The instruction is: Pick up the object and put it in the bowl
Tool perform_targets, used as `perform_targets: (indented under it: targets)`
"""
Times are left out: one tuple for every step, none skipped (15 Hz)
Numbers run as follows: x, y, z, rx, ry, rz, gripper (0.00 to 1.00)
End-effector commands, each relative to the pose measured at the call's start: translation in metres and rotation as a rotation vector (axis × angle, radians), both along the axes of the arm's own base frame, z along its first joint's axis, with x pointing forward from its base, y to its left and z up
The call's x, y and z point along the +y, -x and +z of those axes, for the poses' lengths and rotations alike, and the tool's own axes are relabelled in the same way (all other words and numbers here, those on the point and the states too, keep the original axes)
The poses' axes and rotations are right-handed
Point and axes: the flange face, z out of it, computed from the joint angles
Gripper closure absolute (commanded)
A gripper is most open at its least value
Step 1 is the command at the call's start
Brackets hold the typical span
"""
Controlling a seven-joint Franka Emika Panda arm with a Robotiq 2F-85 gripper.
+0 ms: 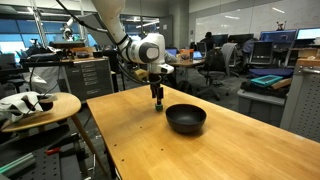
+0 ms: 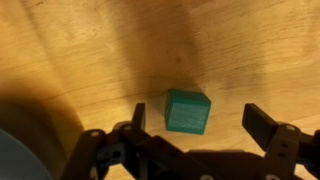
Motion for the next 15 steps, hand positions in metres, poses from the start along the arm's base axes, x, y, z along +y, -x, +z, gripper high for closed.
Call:
perform_targets:
  targets:
    - [-0.001,-0.015,-0.014,-0.004,0.014,0.01,0.0]
    - [-0.002,-0.016,-0.017,0.0,0.015,0.009,0.02]
    - [-0.004,-0.017,-0.019,0.0,0.017,0.008,0.26]
    - [-0.005,-0.018,-0.021,0.0,0.018,0.008,0.26]
    - [-0.006,-0.018,-0.021,-0.001,0.018,0.008,0.3]
    - [-0.006,-0.018,-0.02,-0.001,0.016,0.008,0.38]
    - [-0.007,-0.019,-0.019,-0.004,0.014,0.007,0.47]
    - [-0.007,-0.018,-0.016,-0.003,0.009,0.007,0.55]
    - [-0.007,-0.018,-0.014,-0.004,0.006,0.006,0.63]
    - [-0.007,-0.017,-0.012,-0.005,0.001,0.004,0.7]
    - [-0.008,-0.016,-0.01,-0.005,-0.001,0.001,0.79]
    - [-0.009,-0.015,-0.009,-0.005,-0.002,-0.002,0.79]
    - [-0.01,-0.014,-0.008,-0.004,-0.004,-0.003,0.79]
    - [-0.012,-0.014,-0.007,-0.006,-0.005,-0.005,0.79]
    - [-0.013,-0.013,-0.006,-0.007,-0.007,-0.005,0.79]
